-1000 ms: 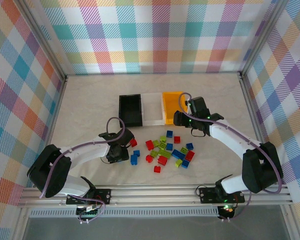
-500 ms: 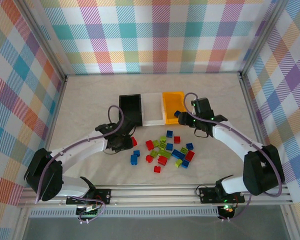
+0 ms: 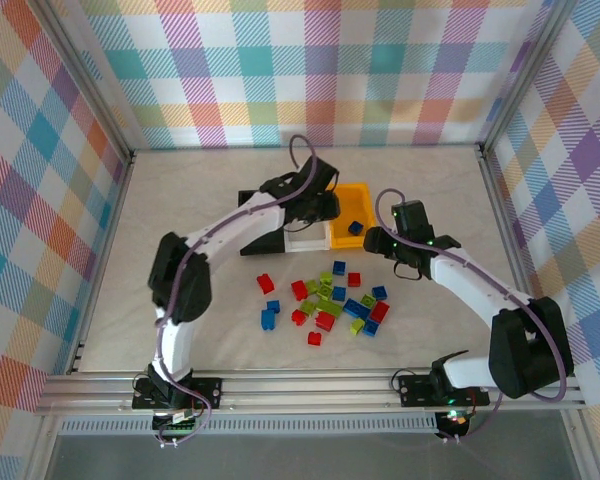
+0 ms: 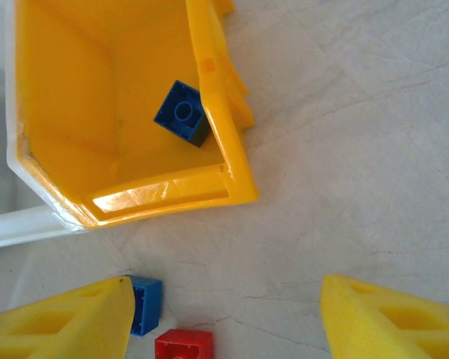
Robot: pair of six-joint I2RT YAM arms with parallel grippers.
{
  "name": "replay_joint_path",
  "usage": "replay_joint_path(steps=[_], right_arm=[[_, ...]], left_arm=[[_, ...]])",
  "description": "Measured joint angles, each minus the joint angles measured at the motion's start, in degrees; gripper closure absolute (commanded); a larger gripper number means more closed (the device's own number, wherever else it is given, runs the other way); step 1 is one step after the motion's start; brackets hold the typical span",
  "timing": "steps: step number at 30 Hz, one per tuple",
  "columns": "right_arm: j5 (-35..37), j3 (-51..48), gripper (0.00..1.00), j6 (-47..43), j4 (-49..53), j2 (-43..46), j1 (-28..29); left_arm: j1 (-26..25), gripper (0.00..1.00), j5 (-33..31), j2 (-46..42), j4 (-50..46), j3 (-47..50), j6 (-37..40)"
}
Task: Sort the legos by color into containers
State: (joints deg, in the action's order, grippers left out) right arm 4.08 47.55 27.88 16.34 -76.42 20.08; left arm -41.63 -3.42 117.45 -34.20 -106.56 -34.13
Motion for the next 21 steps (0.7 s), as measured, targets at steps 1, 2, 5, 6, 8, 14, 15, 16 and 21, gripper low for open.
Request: replay_joint_path(steps=[1, 2, 5, 6, 8, 14, 15, 16, 21], right_arm=[[-0.02, -0.07, 0.33, 0.00, 0.04, 0.11, 0.00], [0.00, -0.11, 0.33, 0.00, 0.02, 0.24, -0.04], [0.00, -0.15, 0.33, 0.00, 0.00, 0.76, -0.04], [-0.02, -0.22, 0.33, 0.00, -0.02, 0.98, -0.04], [-0.02, -0.33, 0.32, 0.00, 0.00, 1.27, -0.04], [-0.07, -0.33, 0.30, -0.09, 0.00, 1.73, -0.24], [-0.20, -0.33, 0.30, -0.20, -0.02, 1.84, -0.24], [-0.26, -0.33, 0.30, -0.22, 0.00, 1.95, -0.24], [-1.38, -0.37, 0.31, -0.44, -0.04, 2.03, -0.24]], left_arm=[[0.00, 0.73, 0.28, 2.10, -0.15, -2.43, 0.26], [0.00, 0.73, 0.66, 4.87, -0.28, -5.66, 0.57], [-0.04, 0.57, 1.42, 10.95, -1.53, -13.20, 0.83], [-0.11, 0.51, 1.53, 12.92, -2.27, -15.78, 1.05], [-0.17, 0.41, 1.55, 15.58, -3.63, -19.52, 1.11], [-0.26, 0.32, 2.12, 17.44, -6.40, -23.78, 1.46], [-0.26, 0.31, 2.10, 16.98, -6.58, -23.65, 1.49], [-0.26, 0.31, 2.12, 15.93, -6.08, -22.32, 1.62], [-0.28, 0.29, 1.84, -0.72, -2.80, -0.35, 1.62]])
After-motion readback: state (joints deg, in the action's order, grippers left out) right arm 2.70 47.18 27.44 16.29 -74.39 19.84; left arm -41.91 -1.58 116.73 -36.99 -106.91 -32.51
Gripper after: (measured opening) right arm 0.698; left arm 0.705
